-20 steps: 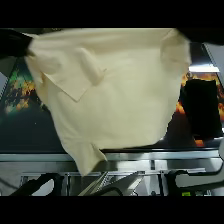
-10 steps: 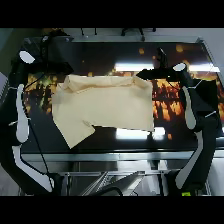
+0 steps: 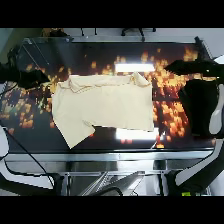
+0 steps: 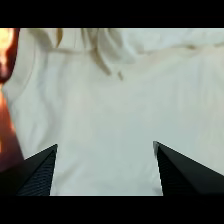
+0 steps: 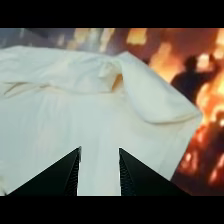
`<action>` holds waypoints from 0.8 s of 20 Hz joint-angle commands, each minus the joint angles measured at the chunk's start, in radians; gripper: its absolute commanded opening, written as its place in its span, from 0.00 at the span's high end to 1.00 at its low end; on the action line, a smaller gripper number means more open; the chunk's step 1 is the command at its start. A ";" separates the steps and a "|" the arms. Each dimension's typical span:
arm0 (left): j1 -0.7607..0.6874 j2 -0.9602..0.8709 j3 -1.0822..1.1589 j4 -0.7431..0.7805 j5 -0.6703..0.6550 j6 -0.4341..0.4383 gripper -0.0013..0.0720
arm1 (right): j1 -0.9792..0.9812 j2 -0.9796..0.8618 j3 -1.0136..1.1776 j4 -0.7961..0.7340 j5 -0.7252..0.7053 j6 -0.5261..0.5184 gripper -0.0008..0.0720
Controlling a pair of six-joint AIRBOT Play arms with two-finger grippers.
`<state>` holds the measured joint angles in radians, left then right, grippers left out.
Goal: Fold the shirts.
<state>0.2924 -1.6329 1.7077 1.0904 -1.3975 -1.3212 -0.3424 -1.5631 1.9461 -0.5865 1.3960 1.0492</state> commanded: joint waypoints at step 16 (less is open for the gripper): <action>0.099 -0.128 -0.403 -0.087 0.071 0.090 0.08 | -0.059 0.039 -0.167 0.002 0.285 0.081 0.58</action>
<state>0.3859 -1.7031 1.2266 0.9939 -1.2755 -1.2404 -0.4026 -1.5246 1.7832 -0.5838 1.6596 1.1301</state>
